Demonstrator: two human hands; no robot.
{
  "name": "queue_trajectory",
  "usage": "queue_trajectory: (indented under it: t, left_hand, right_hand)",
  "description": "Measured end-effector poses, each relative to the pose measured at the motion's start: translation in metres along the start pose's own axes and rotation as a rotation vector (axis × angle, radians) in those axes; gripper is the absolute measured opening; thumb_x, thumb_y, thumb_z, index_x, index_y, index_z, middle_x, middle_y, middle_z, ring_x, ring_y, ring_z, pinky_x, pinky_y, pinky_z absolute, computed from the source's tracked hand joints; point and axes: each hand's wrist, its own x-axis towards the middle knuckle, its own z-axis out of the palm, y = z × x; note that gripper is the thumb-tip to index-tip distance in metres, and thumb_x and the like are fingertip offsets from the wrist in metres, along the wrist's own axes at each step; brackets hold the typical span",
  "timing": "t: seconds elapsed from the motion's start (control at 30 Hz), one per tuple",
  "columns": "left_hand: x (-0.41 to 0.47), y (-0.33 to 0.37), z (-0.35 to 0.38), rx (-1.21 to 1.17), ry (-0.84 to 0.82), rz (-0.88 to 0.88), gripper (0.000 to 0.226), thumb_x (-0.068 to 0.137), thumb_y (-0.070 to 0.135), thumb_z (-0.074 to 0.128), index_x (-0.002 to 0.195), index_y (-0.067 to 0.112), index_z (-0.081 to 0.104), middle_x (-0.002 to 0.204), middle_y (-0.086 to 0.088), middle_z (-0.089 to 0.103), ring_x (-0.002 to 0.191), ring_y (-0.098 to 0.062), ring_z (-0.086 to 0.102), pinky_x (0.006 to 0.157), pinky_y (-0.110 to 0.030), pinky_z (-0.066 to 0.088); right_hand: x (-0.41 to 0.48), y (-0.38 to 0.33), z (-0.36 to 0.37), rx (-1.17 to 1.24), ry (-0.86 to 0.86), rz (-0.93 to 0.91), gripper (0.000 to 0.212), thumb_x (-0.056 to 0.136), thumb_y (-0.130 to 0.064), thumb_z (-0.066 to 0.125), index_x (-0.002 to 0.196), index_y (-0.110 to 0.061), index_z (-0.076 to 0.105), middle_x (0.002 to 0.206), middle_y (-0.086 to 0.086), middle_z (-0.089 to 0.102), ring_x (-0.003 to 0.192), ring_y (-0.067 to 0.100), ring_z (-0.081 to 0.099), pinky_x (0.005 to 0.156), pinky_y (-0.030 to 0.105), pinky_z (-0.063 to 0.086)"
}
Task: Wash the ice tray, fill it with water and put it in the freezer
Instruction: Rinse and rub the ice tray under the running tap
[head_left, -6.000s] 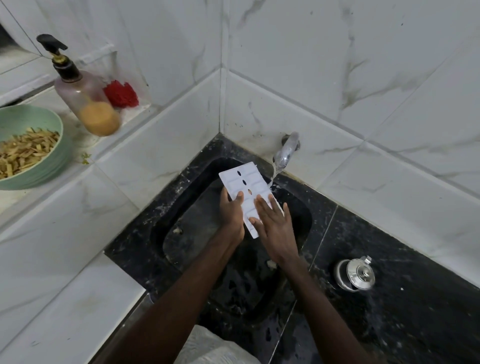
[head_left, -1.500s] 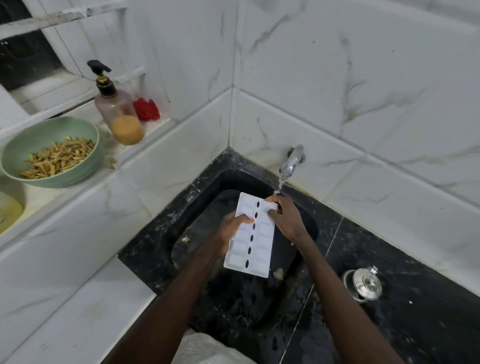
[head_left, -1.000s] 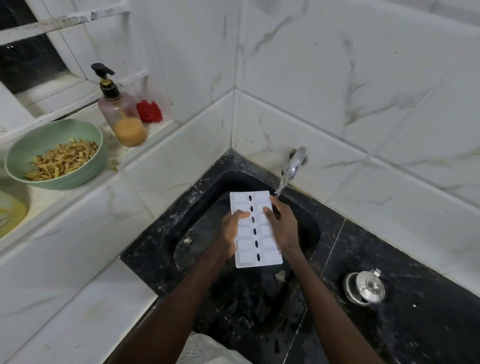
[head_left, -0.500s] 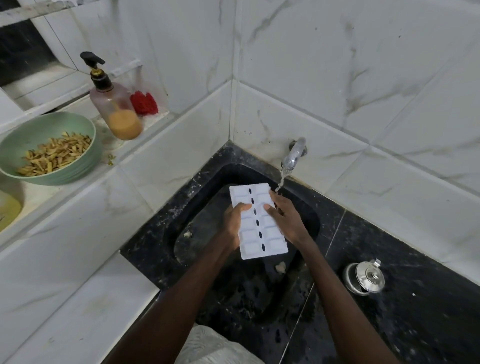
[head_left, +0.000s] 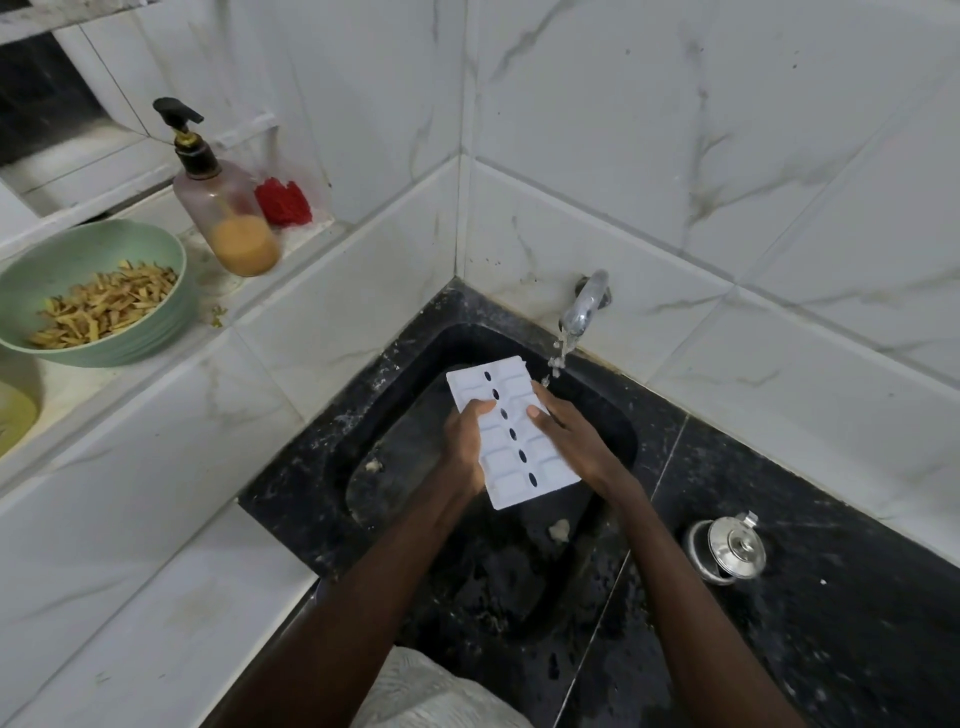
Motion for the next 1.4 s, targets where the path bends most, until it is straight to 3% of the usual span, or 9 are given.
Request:
queue_trajectory:
  t: [0.1,0.2,0.37,0.5,0.67,0.9,1.0,1.23,1.4]
  left_hand:
    - [0.013,0.012,-0.009,-0.042,0.054,0.024,0.045,0.087,0.022,0.066,0.130,0.007,0.067,0.117,-0.020,0.076,0.104,-0.043,0.073,0.090,-0.060,0.059]
    - [0.018,0.014,-0.015,-0.044,0.076,0.010,0.056,0.078,0.029,0.072,0.131,0.010,0.066,0.120,-0.019,0.075,0.106,-0.042,0.073,0.090,-0.058,0.059]
    - [0.001,-0.010,0.003,-0.015,-0.035,-0.025,0.040,0.094,0.017,0.062,0.132,0.004,0.066,0.119,-0.024,0.074,0.100,-0.042,0.073,0.087,-0.057,0.060]
    - [0.009,-0.002,-0.001,-0.019,0.007,-0.003,0.039,0.092,0.021,0.067,0.128,0.007,0.068,0.118,-0.022,0.075,0.099,-0.041,0.075,0.091,-0.060,0.059]
    - [0.014,-0.003,0.000,-0.021,0.084,0.081,0.043,0.093,0.015,0.072,0.133,0.008,0.058,0.115,-0.018,0.076,0.097,-0.038,0.077,0.077,-0.057,0.064]
    - [0.010,-0.015,0.020,0.006,0.032,0.156,0.048,0.095,0.019,0.077,0.136,0.010,0.053,0.123,-0.017,0.073,0.106,-0.037,0.075,0.089,-0.064,0.059]
    - [0.018,-0.004,0.018,0.002,0.040,0.196,0.043,0.098,0.021,0.073,0.137,0.016,0.056,0.123,-0.012,0.075,0.104,-0.032,0.076,0.088,-0.060,0.061]
    - [0.009,-0.014,0.022,-0.003,-0.052,0.172,0.041,0.099,0.021,0.072,0.137,0.017,0.058,0.125,-0.013,0.074,0.111,-0.036,0.074,0.093,-0.065,0.057]
    - [0.021,0.005,0.011,-0.026,-0.007,0.232,0.046,0.099,0.021,0.072,0.142,0.016,0.055,0.129,-0.014,0.072,0.113,-0.037,0.072,0.094,-0.067,0.056]
  right_hand:
    - [-0.007,0.003,0.002,0.052,-0.032,0.044,0.036,0.110,-0.038,0.048,0.145,-0.037,0.052,0.125,-0.008,0.071,0.108,0.002,0.070,0.090,0.021,0.056]
    - [-0.008,0.011,0.005,0.061,-0.064,0.079,0.046,0.103,-0.059,0.052,0.148,-0.048,0.048,0.143,-0.006,0.062,0.122,0.011,0.065,0.101,0.042,0.057]
    - [0.000,-0.001,-0.004,0.054,-0.074,0.109,0.063,0.101,-0.063,0.049,0.158,-0.041,0.031,0.132,-0.011,0.069,0.108,0.012,0.072,0.101,0.046,0.056]
    - [-0.013,-0.002,-0.010,0.120,-0.121,0.131,0.041,0.108,-0.044,0.045,0.145,-0.052,0.028,0.121,-0.024,0.064,0.100,-0.006,0.069,0.085,0.016,0.056]
    - [-0.021,0.015,-0.016,0.181,-0.148,0.202,0.058,0.101,-0.063,0.048,0.155,-0.055,0.029,0.147,-0.013,0.057,0.125,0.006,0.060,0.101,0.037,0.053]
    - [-0.021,0.003,-0.034,0.147,-0.088,0.176,0.034,0.108,-0.047,0.046,0.140,-0.057,0.043,0.123,-0.028,0.069,0.114,0.001,0.068,0.089,0.021,0.057]
    - [-0.024,0.007,-0.037,0.110,-0.091,0.213,0.044,0.104,-0.064,0.041,0.147,-0.059,0.041,0.134,-0.022,0.065,0.125,0.005,0.061,0.103,0.039,0.054]
    - [-0.018,-0.009,-0.040,0.114,-0.079,0.155,0.042,0.108,-0.046,0.046,0.148,-0.045,0.038,0.125,-0.022,0.067,0.110,-0.001,0.069,0.087,0.018,0.056]
    - [-0.020,-0.003,-0.044,0.097,-0.139,0.212,0.054,0.103,-0.059,0.045,0.155,-0.047,0.034,0.136,-0.025,0.059,0.129,0.003,0.057,0.102,0.037,0.055]
